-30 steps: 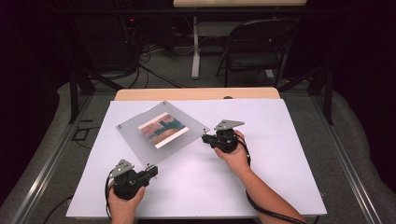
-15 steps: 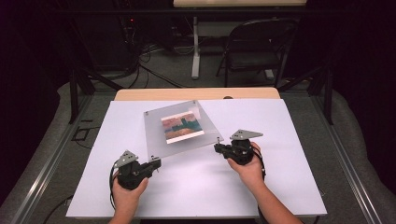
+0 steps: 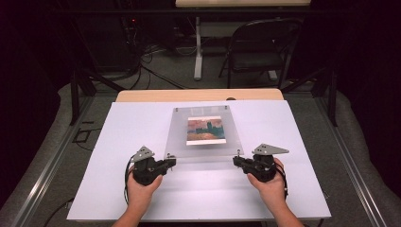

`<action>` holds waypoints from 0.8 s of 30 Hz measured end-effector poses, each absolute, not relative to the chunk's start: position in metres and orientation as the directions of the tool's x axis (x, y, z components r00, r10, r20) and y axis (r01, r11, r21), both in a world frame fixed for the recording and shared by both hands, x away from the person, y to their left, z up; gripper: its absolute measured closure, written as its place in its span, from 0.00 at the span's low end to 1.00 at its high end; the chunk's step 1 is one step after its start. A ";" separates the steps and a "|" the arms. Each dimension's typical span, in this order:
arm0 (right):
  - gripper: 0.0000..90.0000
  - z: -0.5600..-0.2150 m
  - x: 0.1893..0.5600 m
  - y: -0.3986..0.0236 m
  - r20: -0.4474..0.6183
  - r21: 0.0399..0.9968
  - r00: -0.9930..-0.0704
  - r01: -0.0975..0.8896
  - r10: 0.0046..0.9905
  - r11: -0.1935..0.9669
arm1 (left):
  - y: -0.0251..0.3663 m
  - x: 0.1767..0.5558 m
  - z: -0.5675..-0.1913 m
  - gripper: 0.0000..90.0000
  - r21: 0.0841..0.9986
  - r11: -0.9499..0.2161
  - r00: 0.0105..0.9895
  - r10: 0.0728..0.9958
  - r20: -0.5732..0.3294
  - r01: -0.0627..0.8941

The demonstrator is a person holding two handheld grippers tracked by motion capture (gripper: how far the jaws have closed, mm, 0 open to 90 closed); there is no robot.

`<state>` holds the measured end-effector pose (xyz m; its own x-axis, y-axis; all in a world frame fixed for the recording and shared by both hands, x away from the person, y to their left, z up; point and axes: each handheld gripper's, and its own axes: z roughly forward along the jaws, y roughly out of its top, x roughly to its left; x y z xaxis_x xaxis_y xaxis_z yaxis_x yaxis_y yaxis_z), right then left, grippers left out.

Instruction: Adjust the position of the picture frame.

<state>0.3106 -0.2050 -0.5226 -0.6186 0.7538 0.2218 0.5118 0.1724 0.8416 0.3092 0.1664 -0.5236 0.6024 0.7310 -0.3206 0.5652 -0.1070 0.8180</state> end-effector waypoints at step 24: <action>0.95 -0.540 0.344 -0.196 0.228 0.832 -0.604 0.528 0.764 0.170 | 0.169 0.341 -0.539 0.93 0.803 -0.074 0.537 0.778 -0.325 0.592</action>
<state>0.3438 -0.1963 -0.5404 -0.6036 0.7641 0.2276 0.5283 0.1695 0.8319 0.3414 0.1691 -0.5387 0.5372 0.7785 -0.3245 0.5916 -0.0736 0.8028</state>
